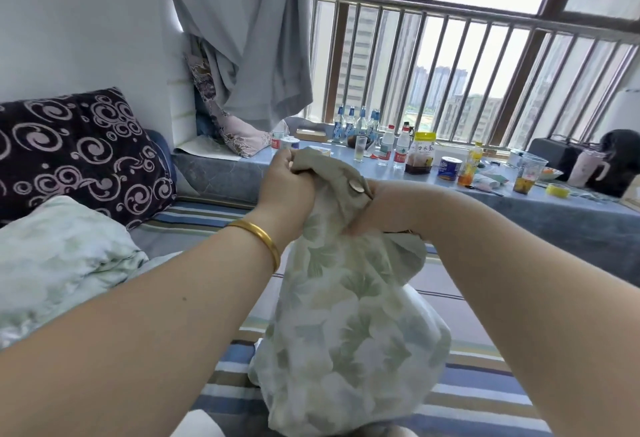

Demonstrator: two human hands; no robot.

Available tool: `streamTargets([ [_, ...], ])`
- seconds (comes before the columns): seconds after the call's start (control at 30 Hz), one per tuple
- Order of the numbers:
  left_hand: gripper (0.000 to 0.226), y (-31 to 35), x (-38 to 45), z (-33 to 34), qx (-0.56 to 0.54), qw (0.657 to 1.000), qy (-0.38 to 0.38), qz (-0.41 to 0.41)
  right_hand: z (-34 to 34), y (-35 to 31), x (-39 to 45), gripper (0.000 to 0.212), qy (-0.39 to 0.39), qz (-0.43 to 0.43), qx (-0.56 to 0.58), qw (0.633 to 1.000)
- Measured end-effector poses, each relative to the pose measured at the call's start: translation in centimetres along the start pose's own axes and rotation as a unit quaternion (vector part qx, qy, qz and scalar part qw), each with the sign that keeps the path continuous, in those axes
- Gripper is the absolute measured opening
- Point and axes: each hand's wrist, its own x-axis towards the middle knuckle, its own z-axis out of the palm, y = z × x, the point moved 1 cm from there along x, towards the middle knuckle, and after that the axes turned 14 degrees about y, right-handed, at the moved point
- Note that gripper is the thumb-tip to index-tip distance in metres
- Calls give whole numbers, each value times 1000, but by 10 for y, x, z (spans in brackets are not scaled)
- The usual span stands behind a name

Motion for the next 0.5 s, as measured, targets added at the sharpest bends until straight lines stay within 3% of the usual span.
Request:
streamTargets([
  [0.1,19,29,20,-9,1,995,66,74,6,-23,11,11,32,-13,114,993],
  [0.23,20,74,50,-22,12,978,145,149,-15,-58,32,14,63,29,403,913],
  [0.37,25,108,76,-9,12,967,187,171,-47,-77,47,36,58,15,527,848],
  [0.5,25,124,95,37,6,965,163,206,-72,-56,66,17,35,36,623,780],
])
